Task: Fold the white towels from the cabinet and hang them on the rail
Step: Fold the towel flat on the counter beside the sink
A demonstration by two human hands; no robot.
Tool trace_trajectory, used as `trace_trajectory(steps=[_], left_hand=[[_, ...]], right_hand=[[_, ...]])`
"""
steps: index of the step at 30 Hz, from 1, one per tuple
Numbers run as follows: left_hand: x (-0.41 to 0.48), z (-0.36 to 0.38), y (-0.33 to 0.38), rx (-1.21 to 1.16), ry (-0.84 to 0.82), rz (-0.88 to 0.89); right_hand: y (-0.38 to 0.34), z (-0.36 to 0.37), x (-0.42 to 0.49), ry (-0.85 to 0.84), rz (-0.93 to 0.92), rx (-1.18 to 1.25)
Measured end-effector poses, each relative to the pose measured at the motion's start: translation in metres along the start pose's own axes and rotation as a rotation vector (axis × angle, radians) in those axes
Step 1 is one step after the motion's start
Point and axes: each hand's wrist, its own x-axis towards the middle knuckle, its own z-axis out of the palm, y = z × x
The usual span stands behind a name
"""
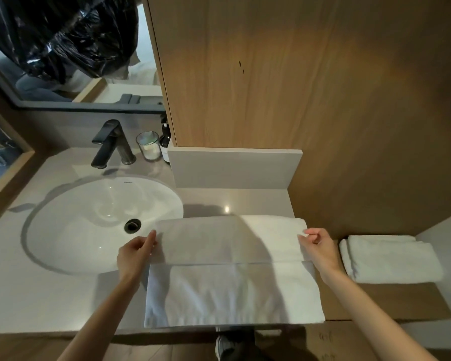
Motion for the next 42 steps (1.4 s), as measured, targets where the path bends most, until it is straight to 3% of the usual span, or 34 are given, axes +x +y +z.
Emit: trace_trajectory(steps=[3,6,12,18,24,34,42], left_hand=[[0.01,-0.003,-0.009,0.079,-0.05,-0.011],[0.025,-0.002,-0.006,0.092,-0.164,-0.01],[0.049,0.016,0.011,-0.018,-0.243,-0.299],[0.051,0.023,0.006,0.031,-0.196,-0.171],[0.036,0.019,0.005,0.02,-0.187,-0.153],[0.033,0.02,-0.004,0.19,-0.164,0.007],[0.033,0.026,-0.015,0.168,-0.12,0.05]], right_hand=[[0.007,-0.002,0.005,0.062,-0.012,-0.162],[0.001,-0.001,0.01,0.072,0.042,-0.16],[-0.013,0.006,0.029,-0.014,0.202,-0.056],[-0.007,0.006,0.04,-0.022,0.147,-0.031],[0.011,-0.001,0.025,-0.053,0.049,0.028],[0.027,0.005,0.025,0.094,-0.019,-0.178],[0.031,0.009,0.028,0.139,-0.021,-0.16]])
